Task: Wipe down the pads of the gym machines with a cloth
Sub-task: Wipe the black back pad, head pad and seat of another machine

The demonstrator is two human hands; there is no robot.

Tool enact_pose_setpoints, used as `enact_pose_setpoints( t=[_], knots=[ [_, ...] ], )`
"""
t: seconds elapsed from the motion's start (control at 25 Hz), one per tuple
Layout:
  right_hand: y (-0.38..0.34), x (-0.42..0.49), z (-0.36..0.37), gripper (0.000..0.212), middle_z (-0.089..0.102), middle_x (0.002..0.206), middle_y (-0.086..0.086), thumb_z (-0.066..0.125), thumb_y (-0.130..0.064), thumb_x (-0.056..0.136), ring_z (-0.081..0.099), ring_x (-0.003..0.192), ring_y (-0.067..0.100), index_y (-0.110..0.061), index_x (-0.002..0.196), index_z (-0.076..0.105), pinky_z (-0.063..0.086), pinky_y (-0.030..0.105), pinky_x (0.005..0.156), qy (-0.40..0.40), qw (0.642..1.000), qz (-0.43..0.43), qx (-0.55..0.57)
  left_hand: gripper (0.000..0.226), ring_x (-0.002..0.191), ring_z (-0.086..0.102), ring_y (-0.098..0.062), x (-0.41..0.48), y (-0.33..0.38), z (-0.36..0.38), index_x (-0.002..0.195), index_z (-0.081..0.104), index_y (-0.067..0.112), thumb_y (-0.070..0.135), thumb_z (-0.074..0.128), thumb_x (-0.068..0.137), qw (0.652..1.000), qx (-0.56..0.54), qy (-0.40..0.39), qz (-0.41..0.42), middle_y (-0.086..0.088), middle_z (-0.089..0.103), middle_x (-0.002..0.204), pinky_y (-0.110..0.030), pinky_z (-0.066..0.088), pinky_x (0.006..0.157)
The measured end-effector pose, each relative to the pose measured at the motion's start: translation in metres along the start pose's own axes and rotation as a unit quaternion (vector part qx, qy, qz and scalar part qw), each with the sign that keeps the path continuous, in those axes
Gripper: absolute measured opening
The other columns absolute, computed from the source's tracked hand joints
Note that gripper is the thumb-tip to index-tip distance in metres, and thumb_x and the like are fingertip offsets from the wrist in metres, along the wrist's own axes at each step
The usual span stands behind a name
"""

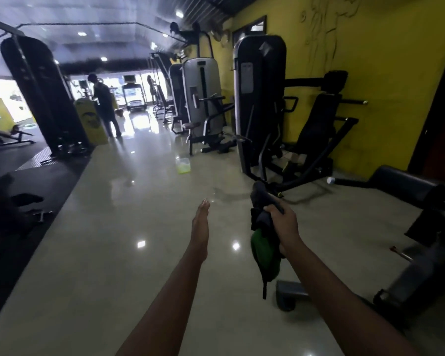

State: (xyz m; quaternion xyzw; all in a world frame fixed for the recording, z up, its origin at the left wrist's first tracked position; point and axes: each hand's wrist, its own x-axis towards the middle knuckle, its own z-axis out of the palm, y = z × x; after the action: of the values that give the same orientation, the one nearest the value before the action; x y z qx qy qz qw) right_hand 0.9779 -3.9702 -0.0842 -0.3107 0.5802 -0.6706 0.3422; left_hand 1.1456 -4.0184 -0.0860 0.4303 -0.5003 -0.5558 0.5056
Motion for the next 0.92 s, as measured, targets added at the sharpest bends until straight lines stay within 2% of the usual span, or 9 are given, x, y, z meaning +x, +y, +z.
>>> enact_pose_setpoints(
  t=[0.16, 0.32, 0.48, 0.56, 0.72, 0.84, 0.92],
  knots=[
    [0.001, 0.144, 0.063, 0.036, 0.06, 0.122, 0.006, 0.054, -0.012, 0.089, 0.056, 0.108, 0.025, -0.021, 0.123, 0.059, 0.049, 0.039, 0.09, 0.008, 1.0, -0.018, -0.014, 0.048, 0.14, 0.03, -0.016, 0.157, -0.005, 0.018, 0.144, 0.034, 0.017, 0.036, 0.033, 0.1, 0.999, -0.021, -0.026, -0.011, -0.001, 0.035, 0.151, -0.033, 0.016, 0.114],
    [0.001, 0.27, 0.129, 0.036, 0.063, 0.115, 0.007, 0.05, -0.008, 0.09, 0.059, 0.102, 0.024, -0.021, 0.122, 0.06, 0.049, 0.033, 0.081, 0.009, 1.0, -0.03, -0.005, 0.05, 0.14, 0.029, -0.015, 0.307, -0.008, 0.022, 0.145, 0.034, 0.015, 0.035, 0.035, 0.099, 0.999, -0.026, -0.035, -0.024, -0.002, 0.034, 0.151, -0.033, 0.017, 0.115],
    [0.017, 0.395, 0.204, 0.031, 0.061, 0.112, 0.002, 0.053, -0.007, 0.089, 0.056, 0.103, 0.02, -0.026, 0.111, 0.062, 0.048, 0.033, 0.086, 0.033, 0.999, -0.04, -0.001, 0.049, 0.138, 0.032, -0.015, 0.471, -0.011, 0.019, 0.144, 0.035, 0.016, 0.036, 0.035, 0.099, 0.998, -0.032, -0.046, -0.014, -0.001, 0.037, 0.149, -0.032, 0.018, 0.113],
    [0.028, 0.46, 0.248, 0.029, 0.06, 0.109, 0.001, 0.053, -0.008, 0.089, 0.056, 0.101, 0.019, -0.03, 0.107, 0.06, 0.047, 0.031, 0.082, 0.042, 0.998, -0.046, 0.002, 0.049, 0.137, 0.034, -0.015, 0.555, -0.012, 0.013, 0.144, 0.036, 0.017, 0.036, 0.035, 0.099, 0.998, -0.036, -0.057, -0.005, -0.001, 0.038, 0.149, -0.032, 0.019, 0.112],
    [0.033, 0.578, 0.326, 0.031, 0.059, 0.114, 0.001, 0.053, -0.007, 0.089, 0.056, 0.102, 0.019, -0.021, 0.115, 0.061, 0.045, 0.028, 0.08, 0.09, 0.995, -0.027, 0.043, 0.048, 0.138, 0.033, -0.016, 0.712, -0.005, 0.004, 0.142, 0.037, 0.018, 0.038, 0.036, 0.098, 0.996, -0.03, -0.077, -0.017, -0.002, 0.038, 0.149, -0.036, 0.018, 0.114],
    [0.036, 0.664, 0.373, 0.033, 0.061, 0.105, -0.004, 0.05, -0.004, 0.091, 0.058, 0.092, 0.009, -0.019, 0.118, 0.06, 0.047, 0.019, 0.073, 0.104, 0.992, -0.03, 0.059, 0.049, 0.139, 0.031, -0.015, 0.824, -0.004, 0.01, 0.143, 0.036, 0.017, 0.038, 0.035, 0.098, 0.993, -0.006, -0.113, -0.026, -0.002, 0.037, 0.15, -0.035, 0.017, 0.114],
    [0.046, 0.717, 0.396, 0.034, 0.063, 0.105, -0.003, 0.049, -0.004, 0.092, 0.06, 0.092, 0.009, -0.019, 0.12, 0.06, 0.049, 0.02, 0.073, 0.111, 0.991, -0.03, 0.064, 0.05, 0.14, 0.028, -0.016, 0.885, -0.01, 0.019, 0.144, 0.034, 0.017, 0.038, 0.034, 0.099, 0.99, 0.005, -0.141, -0.028, -0.002, 0.035, 0.151, -0.035, 0.017, 0.114]
  ],
)
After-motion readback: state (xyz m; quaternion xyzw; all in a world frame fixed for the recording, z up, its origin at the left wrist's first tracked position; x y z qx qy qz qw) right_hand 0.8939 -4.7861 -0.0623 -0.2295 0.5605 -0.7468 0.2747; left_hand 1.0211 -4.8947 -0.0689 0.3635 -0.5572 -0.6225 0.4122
